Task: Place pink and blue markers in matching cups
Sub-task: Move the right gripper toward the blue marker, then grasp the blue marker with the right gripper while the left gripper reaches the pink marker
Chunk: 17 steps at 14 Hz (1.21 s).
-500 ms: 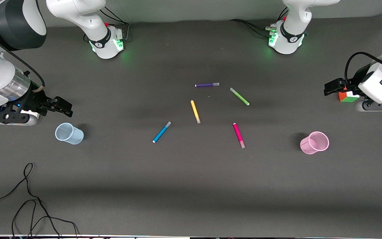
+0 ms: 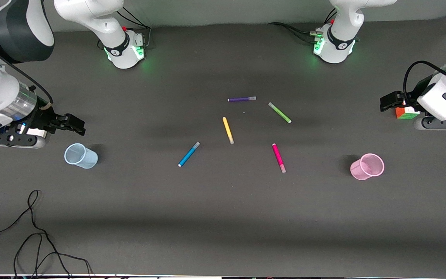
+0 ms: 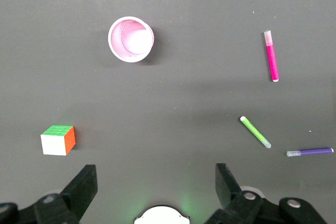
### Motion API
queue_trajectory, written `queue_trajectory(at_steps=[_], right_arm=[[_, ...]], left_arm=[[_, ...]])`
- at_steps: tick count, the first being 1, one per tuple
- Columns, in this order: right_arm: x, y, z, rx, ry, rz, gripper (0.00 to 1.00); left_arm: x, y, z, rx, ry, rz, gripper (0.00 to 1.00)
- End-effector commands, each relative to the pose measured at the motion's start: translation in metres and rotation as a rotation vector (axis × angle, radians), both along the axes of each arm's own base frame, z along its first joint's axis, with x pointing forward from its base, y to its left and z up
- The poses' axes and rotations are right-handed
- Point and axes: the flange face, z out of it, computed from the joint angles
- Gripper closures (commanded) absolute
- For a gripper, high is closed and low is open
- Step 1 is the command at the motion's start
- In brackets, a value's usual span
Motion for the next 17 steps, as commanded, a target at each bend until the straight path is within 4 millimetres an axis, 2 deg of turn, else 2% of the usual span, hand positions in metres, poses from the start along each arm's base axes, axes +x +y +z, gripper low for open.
queue_trajectory(at_steps=[1,2,4,5,6,7,8,9,11,12,13,15,17], right_arm=[[0.022,0.014,-0.035,0.064,0.064,-0.013,0.0],[0.03,0.024,-0.054,0.066,0.088,-0.018,0.0],[0.056,0.043,-0.111,0.102,0.15,-0.047,0.0],[0.063,0.058,-0.136,0.167,0.187,-0.084,0.0],[0.072,0.069,-0.168,0.223,0.23,-0.137,0.0],[0.074,0.08,-0.193,0.26,0.268,-0.194,0.0],[0.073,0.101,-0.222,0.276,0.314,-0.257,0.0],[0.074,0.115,-0.249,0.279,0.344,-0.346,0.0],[0.069,0.163,-0.297,0.314,0.419,-0.516,0.0],[0.078,0.177,-0.309,0.32,0.425,-0.557,0.0],[0.087,0.182,-0.328,0.317,0.434,-0.587,0.0],[0.088,0.186,-0.367,0.28,0.471,-0.64,0.0],[0.085,0.179,-0.384,0.267,0.493,-0.649,0.0]], left_arm=[[-0.003,-0.001,0.003,0.014,0.007,-0.024,0.0],[-0.002,0.0,0.002,0.012,0.009,-0.022,0.0],[-0.001,0.002,0.002,0.0,0.01,-0.014,0.0],[-0.001,0.001,0.002,-0.001,0.01,-0.007,0.0],[-0.001,0.0,0.002,0.0,0.007,-0.004,0.0],[0.0,-0.008,0.002,0.001,0.001,0.0,0.0],[-0.001,-0.022,0.003,0.007,-0.004,0.023,0.0],[-0.003,-0.038,0.003,0.022,-0.004,0.079,0.0],[-0.01,-0.076,-0.002,0.038,0.004,0.134,0.0],[-0.014,-0.098,-0.007,0.043,0.01,0.164,0.0],[-0.017,-0.12,-0.011,0.051,0.006,0.193,0.0],[-0.027,-0.165,-0.024,0.049,-0.005,0.244,0.0],[-0.04,-0.206,-0.043,0.049,-0.033,0.28,0.0]])
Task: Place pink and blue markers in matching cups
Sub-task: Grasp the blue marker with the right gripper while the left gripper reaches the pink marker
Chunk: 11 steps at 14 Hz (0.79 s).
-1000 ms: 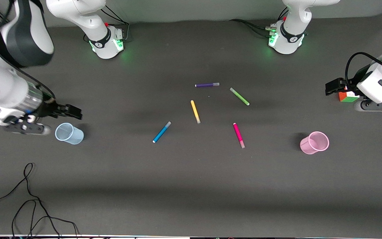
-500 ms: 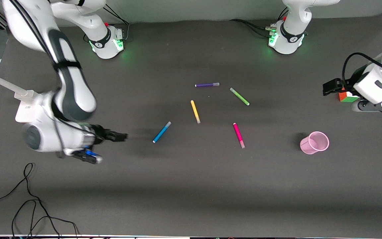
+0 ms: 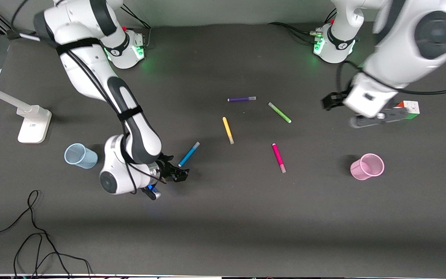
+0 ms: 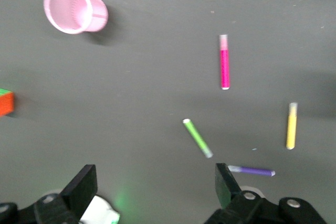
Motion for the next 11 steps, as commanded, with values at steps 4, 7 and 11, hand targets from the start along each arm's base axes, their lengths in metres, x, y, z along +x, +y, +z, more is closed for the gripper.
queue_trajectory(at_steps=[4,7,11], right_arm=[[0.007,-0.004,-0.023,0.035,0.06,-0.072,0.15],[0.007,-0.005,-0.023,0.04,0.063,-0.074,0.43],[0.006,-0.017,-0.021,0.054,0.106,-0.068,0.95]], left_arm=[[-0.021,-0.06,-0.055,-0.004,-0.036,0.073,0.0],[-0.015,-0.074,-0.107,-0.017,-0.05,0.059,0.0],[-0.005,-0.088,-0.19,-0.028,-0.059,0.052,0.0]])
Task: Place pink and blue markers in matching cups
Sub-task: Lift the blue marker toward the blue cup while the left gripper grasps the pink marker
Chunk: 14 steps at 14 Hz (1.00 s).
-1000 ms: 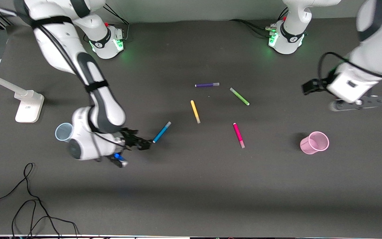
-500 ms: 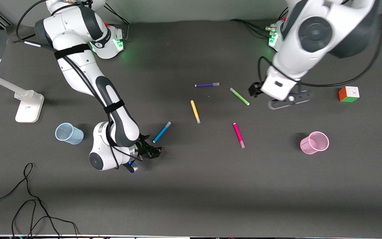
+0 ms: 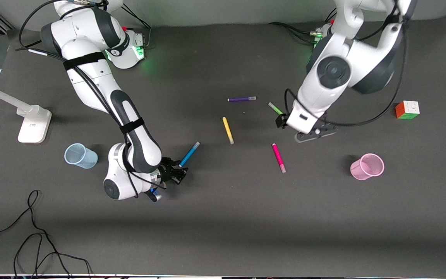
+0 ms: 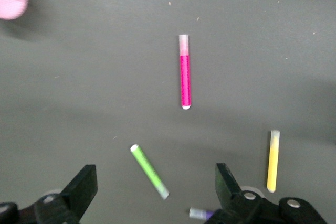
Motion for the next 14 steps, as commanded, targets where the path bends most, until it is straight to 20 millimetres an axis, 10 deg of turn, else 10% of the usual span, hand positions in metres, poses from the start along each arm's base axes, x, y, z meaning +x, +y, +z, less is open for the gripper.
queue_trajectory(at_steps=[1,7,14], right_arm=[[0.007,-0.018,0.005,0.035,0.053,-0.043,1.0],[0.012,-0.02,0.041,0.04,0.038,-0.019,1.0],[0.014,-0.069,0.186,-0.151,-0.15,0.198,1.0]], left_arm=[[0.003,-0.01,-0.055,-0.004,0.003,0.01,0.0],[0.016,-0.017,-0.152,-0.02,-0.012,0.02,0.0],[0.016,-0.016,-0.204,0.006,-0.027,0.031,0.02]])
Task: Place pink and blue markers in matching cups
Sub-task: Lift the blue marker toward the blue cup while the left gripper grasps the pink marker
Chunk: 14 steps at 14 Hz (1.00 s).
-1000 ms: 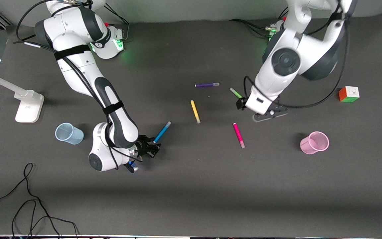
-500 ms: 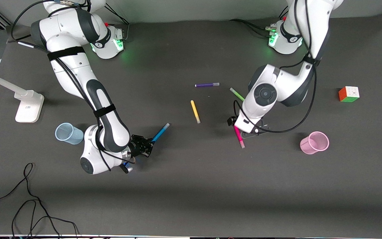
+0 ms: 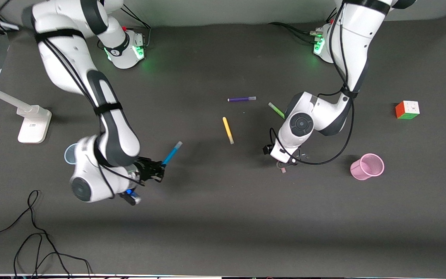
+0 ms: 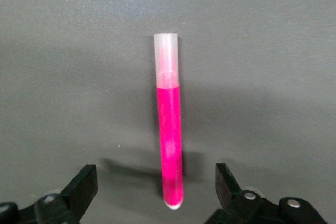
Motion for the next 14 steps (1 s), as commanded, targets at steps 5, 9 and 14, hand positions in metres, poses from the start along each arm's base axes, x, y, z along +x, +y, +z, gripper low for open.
queue_trajectory(at_steps=[5,9,14], right_arm=[[-0.027,-0.089,0.124,-0.123,-0.17,0.262,1.0],[-0.059,-0.152,0.179,-0.121,-0.292,0.431,1.0],[-0.099,-0.184,0.209,-0.136,-0.463,0.542,1.0]], left_arm=[[0.001,-0.005,0.006,0.024,-0.015,0.015,0.52],[0.001,-0.006,0.007,0.027,-0.014,0.048,0.92],[0.01,-0.001,0.025,0.029,-0.014,0.055,1.0]])
